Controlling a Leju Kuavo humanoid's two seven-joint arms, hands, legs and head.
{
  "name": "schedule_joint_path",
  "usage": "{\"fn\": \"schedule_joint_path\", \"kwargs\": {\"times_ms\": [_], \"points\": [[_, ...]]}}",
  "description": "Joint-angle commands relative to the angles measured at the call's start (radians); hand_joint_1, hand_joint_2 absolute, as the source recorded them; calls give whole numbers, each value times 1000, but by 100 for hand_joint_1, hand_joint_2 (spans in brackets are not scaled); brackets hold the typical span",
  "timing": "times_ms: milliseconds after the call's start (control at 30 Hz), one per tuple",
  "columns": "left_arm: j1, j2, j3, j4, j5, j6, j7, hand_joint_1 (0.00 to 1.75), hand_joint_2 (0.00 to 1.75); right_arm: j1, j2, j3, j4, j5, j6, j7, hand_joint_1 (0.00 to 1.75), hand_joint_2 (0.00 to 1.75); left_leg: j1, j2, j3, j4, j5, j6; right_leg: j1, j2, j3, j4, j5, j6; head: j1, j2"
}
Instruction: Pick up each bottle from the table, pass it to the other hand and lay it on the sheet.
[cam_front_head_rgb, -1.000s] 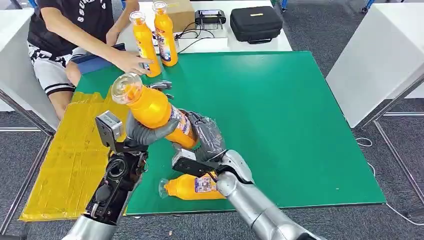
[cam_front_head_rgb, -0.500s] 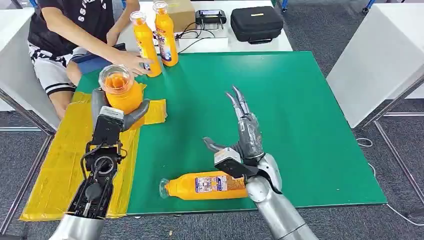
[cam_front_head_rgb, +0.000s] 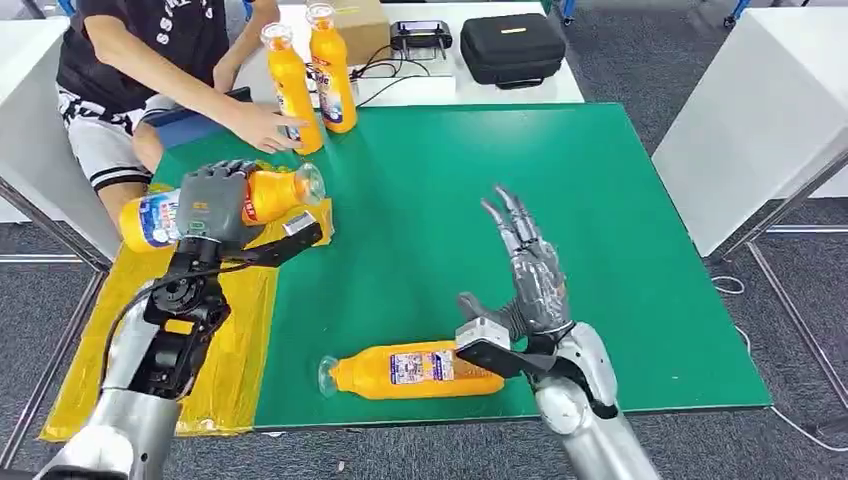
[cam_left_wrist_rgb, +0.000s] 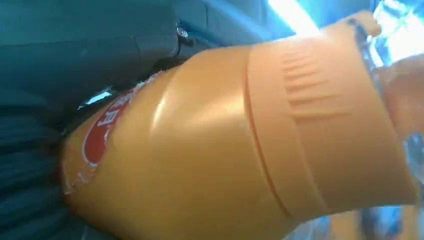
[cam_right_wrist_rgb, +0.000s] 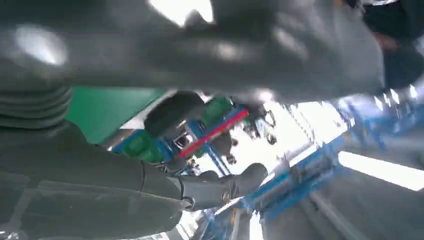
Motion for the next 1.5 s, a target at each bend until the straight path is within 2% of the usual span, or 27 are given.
{"fn": "schedule_joint_path", "kwargs": {"times_ms": [33,67,100,167,267,300,533,567,600,733,800,933,967,1000,1067,1100,1133,1267,1333,1433,1500], "points": [[-140,32,-45,386,1,-49,11,175,175,15,-33,56,35,24,72,29,0,0,1,1,9,-2,-3,-4,1,-1,10,-2,-3,-1,0,0],[-148,27,-44,402,3,-53,11,175,175,14,-35,59,35,26,75,31,0,0,0,0,4,-1,-1,-2,0,-1,5,-1,-2,0,0,0],[-157,22,-33,433,10,-71,6,175,175,10,-40,70,44,21,110,41,0,0,1,1,12,-1,-5,-5,1,-2,13,-2,-5,-1,0,0],[-149,17,-15,459,25,-76,8,175,175,9,-40,86,61,22,135,44,0,0,1,0,4,-1,-1,-2,1,-1,5,-1,-2,0,1,0],[-113,14,9,482,40,-54,7,173,175,-10,-34,108,97,14,171,43,0,0,1,2,8,-1,-3,-3,1,1,9,-2,-3,0,1,0],[-99,8,20,477,47,-42,7,112,175,-19,-32,114,109,11,180,43,0,0,0,3,6,-1,-2,-2,0,2,6,-2,-2,0,0,0],[-98,2,21,473,48,-41,7,112,175,-25,-31,114,115,11,182,43,0,0,0,0,3,-1,-1,-2,0,0,3,-1,-2,0,0,0],[-98,2,21,473,48,-41,7,5,0,-25,-31,114,115,11,182,43,0,0,0,1,6,0,-3,-3,0,0,7,-1,-3,0,0,0],[-87,-9,42,452,51,-29,11,0,0,-28,-39,123,116,10,200,51,0,0,0,0,4,-1,-2,-3,0,0,5,-1,-2,0,0,0],[-67,-33,84,422,81,-17,0,0,0,-29,-49,142,123,8,219,53,0,0,0,0,3,-1,-1,-2,0,0,4,-1,-2,0,0,0],[-38,-71,159,338,257,66,-138,0,0,-13,-65,144,103,-67,280,29,0,0,0,0,4,-1,-2,-2,0,0,5,-1,-2,0,0,0],[32,-94,183,133,615,-5,-322,0,0,-10,-102,182,98,-93,328,2,0,0,1,0,6,0,-4,-3,1,-1,7,-1,-4,0,0,0],[52,-99,191,81,740,-72,-388,0,0,-7,-113,190,94,-97,340,-4,0,175,0,-1,4,0,-3,-2,1,-1,6,-1,-3,0,0,0],[78,-105,196,6,937,-188,-483,0,0,-8,-122,199,92,-109,367,-10,0,175,0,-1,2,0,-2,-2,0,0,3,-1,-2,0,0,0],[121,-92,171,-95,1080,-227,-517,0,0,1,-137,204,79,-110,393,-10,0,175,1,2,8,0,-5,-3,1,0,10,-2,-5,0,0,0],[130,-88,161,-115,1097,-234,-520,0,0,7,-145,212,67,-106,403,-14,0,175,0,2,3,0,-3,-2,0,1,4,-1,-2,0,0,0],[132,-83,149,-123,1121,-254,-532,0,0,20,-156,219,44,-116,418,-34,0,175,0,3,5,1,-4,-3,1,2,6,-1,-3,0,0,0],[92,-90,145,-54,1188,-290,-556,0,0,56,-229,267,-77,-98,438,-114,0,175,0,-2,1,0,-2,-2,0,-2,3,-1,-2,0,1,0],[77,-94,156,-7,1203,-277,-568,0,0,106,-262,256,-139,-82,403,-150,0,175,0,-3,3,0,-3,-3,0,-3,5,-1,-3,0,0,0],[66,-102,168,37,1214,-274,-576,0,0,179,-273,210,-218,-76,382,-155,0,175,0,-5,4,-1,-2,-2,0,-5,6,-1,-4,0,0,0],[66,-104,169,39,1214,-273,-576,0,0,187,-270,201,-225,-73,383,-150,0,175,0,-6,5,0,-3,-3,0,-6,8,-1,-5,0,1,0]]}}
